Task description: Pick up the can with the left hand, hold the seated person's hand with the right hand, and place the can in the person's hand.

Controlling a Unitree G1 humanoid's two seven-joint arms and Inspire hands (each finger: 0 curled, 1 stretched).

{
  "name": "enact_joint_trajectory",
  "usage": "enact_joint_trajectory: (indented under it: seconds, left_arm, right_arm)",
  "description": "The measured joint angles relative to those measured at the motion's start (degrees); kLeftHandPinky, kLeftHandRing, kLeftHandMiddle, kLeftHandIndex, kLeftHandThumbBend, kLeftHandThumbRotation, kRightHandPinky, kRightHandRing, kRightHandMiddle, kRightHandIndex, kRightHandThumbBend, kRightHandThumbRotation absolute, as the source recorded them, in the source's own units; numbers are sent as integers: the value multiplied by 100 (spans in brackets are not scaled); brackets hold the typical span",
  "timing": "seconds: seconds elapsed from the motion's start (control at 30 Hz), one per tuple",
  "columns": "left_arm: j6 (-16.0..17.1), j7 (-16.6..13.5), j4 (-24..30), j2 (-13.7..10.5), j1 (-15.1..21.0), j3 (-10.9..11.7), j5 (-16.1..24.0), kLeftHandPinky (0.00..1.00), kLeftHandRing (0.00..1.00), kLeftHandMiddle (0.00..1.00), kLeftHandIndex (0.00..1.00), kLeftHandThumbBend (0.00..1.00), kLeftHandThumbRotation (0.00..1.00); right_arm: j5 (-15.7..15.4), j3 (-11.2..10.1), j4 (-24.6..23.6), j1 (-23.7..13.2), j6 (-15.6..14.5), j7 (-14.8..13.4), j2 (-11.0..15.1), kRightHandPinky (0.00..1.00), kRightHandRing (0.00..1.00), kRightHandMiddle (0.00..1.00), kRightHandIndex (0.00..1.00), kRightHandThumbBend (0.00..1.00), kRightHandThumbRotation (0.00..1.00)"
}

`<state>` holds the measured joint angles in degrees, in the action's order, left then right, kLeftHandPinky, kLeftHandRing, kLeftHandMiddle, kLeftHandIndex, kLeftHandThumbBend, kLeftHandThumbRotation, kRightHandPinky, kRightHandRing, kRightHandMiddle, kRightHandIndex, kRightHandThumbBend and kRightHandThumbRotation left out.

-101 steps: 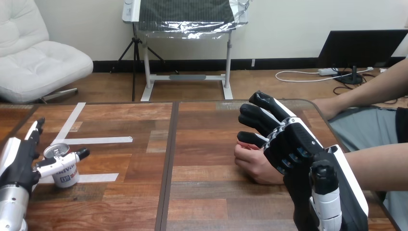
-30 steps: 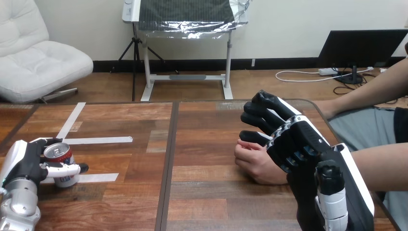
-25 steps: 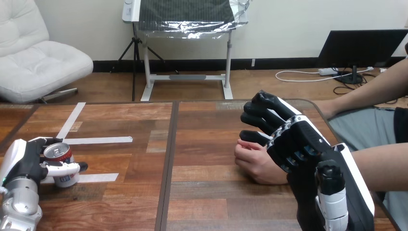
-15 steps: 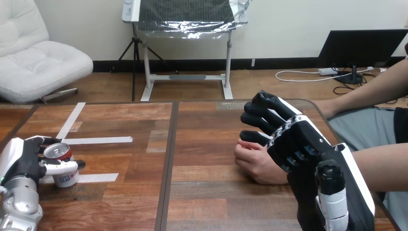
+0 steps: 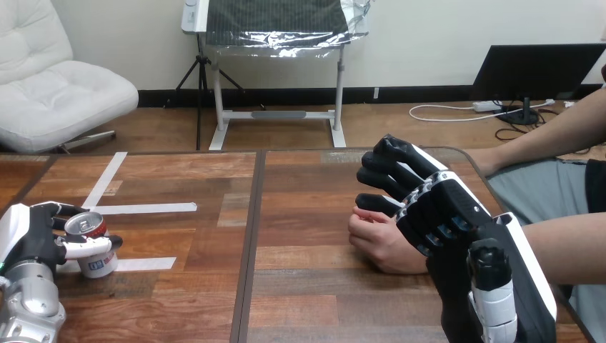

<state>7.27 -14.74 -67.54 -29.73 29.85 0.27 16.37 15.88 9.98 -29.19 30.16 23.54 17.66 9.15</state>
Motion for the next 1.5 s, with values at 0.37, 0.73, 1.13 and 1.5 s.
enact_joint_trajectory:
  seconds: [0.37, 0.73, 1.13, 1.5]
  left_arm:
    - [14, -138, 0, 65, 0, 0, -2, 39, 47, 52, 52, 67, 0]
    - [41, -158, 0, 65, 0, -24, 2, 36, 45, 49, 51, 68, 0]
    - [53, -165, 3, 62, 0, -109, 10, 34, 42, 47, 49, 70, 0]
    - [62, -196, 9, 60, 0, -159, 32, 30, 37, 44, 49, 72, 0]
  right_arm:
    - [2, -18, 0, -2, 0, 28, -3, 78, 84, 85, 85, 86, 85]
    - [1, -20, 0, -2, 0, 34, -3, 78, 85, 85, 85, 86, 85]
    - [2, -20, 0, -2, 0, 41, -4, 79, 85, 85, 85, 86, 85]
    - [-1, -20, 0, -2, 0, 39, -7, 78, 85, 84, 85, 85, 86]
